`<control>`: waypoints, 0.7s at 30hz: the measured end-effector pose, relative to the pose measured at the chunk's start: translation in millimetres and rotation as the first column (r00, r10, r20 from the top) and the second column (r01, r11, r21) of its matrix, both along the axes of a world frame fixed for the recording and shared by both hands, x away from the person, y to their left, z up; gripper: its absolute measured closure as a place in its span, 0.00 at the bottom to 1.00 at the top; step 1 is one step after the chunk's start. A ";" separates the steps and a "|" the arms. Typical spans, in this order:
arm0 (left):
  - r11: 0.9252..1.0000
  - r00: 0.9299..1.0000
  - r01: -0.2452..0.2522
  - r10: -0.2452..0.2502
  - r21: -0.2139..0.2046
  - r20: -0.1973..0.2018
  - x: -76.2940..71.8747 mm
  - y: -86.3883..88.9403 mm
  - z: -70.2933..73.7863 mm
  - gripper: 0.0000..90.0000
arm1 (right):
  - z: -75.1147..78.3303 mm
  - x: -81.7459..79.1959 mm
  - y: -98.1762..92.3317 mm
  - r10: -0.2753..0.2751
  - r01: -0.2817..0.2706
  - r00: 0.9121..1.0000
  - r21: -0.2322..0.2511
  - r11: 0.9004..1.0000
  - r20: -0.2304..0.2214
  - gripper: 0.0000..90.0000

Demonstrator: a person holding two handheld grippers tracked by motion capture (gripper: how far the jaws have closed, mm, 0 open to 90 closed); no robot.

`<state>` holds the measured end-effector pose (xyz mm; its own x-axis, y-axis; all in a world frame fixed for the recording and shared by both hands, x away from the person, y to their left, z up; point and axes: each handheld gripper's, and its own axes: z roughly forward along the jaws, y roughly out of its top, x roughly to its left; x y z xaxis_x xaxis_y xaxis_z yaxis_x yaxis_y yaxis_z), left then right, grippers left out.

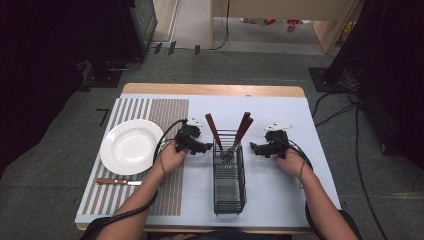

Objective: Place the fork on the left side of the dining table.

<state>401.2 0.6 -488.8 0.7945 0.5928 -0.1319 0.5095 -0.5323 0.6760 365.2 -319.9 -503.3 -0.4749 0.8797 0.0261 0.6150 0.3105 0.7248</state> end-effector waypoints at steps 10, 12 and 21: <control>0.996 0.997 -0.035 0.029 -0.081 -0.077 6.3 6.4 0.7 0.21 | 0.0 -0.1 0.0 0.000 0.000 1.000 0.000 1.000 0.000 0.10; 0.995 0.995 -0.038 0.030 -0.093 -0.091 7.7 7.6 0.9 0.21 | 0.0 -0.1 0.0 -0.001 0.001 1.000 0.000 1.000 0.000 0.10; 0.997 0.996 -0.019 0.012 -0.077 -0.086 8.6 8.2 1.5 0.22 | 0.0 0.0 0.0 0.000 0.000 1.000 0.000 1.000 0.000 0.10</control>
